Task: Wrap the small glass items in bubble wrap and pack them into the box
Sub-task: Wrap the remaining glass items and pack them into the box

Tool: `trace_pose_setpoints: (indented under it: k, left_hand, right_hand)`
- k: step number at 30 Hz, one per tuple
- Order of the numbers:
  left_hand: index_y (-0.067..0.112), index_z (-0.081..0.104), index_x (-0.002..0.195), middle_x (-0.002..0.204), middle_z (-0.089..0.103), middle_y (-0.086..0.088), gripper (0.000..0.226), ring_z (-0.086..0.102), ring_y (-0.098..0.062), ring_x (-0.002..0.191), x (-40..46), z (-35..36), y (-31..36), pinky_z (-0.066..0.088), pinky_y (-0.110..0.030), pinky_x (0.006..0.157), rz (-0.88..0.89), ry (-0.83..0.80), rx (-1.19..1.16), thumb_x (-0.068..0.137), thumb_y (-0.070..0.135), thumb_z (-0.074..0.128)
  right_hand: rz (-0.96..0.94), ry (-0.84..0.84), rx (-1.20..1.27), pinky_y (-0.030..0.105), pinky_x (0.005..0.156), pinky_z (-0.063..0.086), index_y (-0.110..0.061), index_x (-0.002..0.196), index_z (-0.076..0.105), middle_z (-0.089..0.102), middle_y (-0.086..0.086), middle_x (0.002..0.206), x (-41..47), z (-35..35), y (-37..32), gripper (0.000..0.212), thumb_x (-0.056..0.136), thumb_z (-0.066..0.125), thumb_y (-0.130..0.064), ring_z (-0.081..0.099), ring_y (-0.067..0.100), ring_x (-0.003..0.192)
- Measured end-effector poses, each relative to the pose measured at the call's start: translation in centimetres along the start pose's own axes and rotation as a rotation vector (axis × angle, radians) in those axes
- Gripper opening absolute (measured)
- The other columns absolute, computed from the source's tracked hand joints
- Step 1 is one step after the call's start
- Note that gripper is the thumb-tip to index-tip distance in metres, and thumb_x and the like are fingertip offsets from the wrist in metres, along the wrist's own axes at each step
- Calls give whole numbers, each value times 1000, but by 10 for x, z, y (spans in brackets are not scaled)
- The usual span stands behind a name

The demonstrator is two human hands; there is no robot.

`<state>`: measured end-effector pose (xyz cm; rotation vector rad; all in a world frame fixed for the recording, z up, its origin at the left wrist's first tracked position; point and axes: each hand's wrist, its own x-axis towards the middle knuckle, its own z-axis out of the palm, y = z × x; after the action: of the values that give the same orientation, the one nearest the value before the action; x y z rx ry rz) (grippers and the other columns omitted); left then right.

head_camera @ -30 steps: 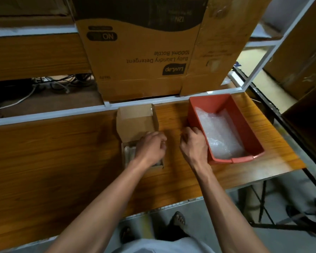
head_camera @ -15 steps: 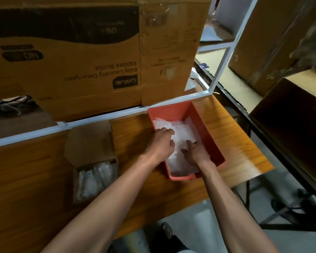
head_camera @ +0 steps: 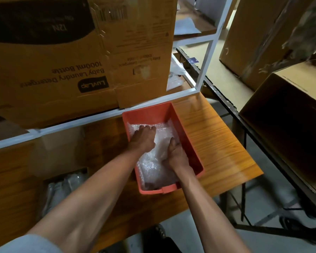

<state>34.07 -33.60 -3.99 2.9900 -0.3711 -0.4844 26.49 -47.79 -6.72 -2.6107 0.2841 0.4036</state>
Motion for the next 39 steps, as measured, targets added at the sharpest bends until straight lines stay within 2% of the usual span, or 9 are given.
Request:
trace_pose_setpoints:
  k: [3,11,17,22,25,28,30,35,39]
  left_hand:
    - [13,46,149,135,60,-14,60,57,-35,126,1,3,-4,55,-46,96,-24,40,-99,92,5,65]
    - [18,71,128,134,68,-6,39,64,-21,122,0,-11,-10,43,-18,87,-148,48,-527,91,14,81]
    - [15,74,126,130,71,-4,36,65,-20,120,-5,-15,-15,42,-19,87,-123,116,-627,92,16,82]
    - [31,57,149,154,52,-4,68,48,-24,141,-12,-20,-17,36,-29,109,38,162,-637,88,15,84]
    - [33,63,144,161,40,3,60,32,-15,141,-19,-24,-16,20,-35,116,134,153,-620,89,20,84]
    - [25,76,125,148,58,6,44,45,-21,137,-25,-29,-16,29,-35,114,82,190,-624,87,45,84]
    - [26,75,125,138,68,5,60,57,-19,131,-27,-31,-23,43,-44,114,33,188,-705,81,67,79]
    - [13,71,124,120,76,4,34,70,-5,112,-48,-51,-38,55,-30,103,75,190,-1014,95,28,80]
    - [18,70,130,127,74,4,44,69,-10,118,-62,-61,-48,55,-33,104,43,250,-1144,94,43,79]
  right_hand:
    - [41,-42,84,40,98,52,-5,150,32,56,22,140,4,-8,1,80,92,80,-32,62,41,125]
    - [26,95,183,43,86,57,-8,125,54,69,21,117,2,-17,1,34,102,61,-32,70,43,107]
    - [-113,398,193,32,60,42,-8,90,71,73,18,81,-4,-22,-3,15,97,60,-15,72,38,75]
    - [-204,514,182,38,64,53,-11,96,77,68,15,90,-16,-30,-6,16,97,62,-18,67,37,79]
    - [-271,568,153,38,72,54,-15,106,75,63,11,99,-24,-35,-9,19,99,61,-25,61,29,90]
    - [-320,532,132,41,86,45,-19,113,67,67,7,104,-21,-39,-11,26,100,53,-35,58,29,100]
    - [-331,446,211,44,90,47,-23,116,63,72,1,105,-23,-44,-10,25,96,59,-39,65,28,100]
    - [-303,213,308,33,75,46,-19,119,67,73,-3,90,-31,-67,-6,29,95,74,-36,67,19,86]
    - [-266,197,389,32,67,44,-31,94,63,70,-4,83,-38,-80,-13,12,99,71,-38,67,19,81]
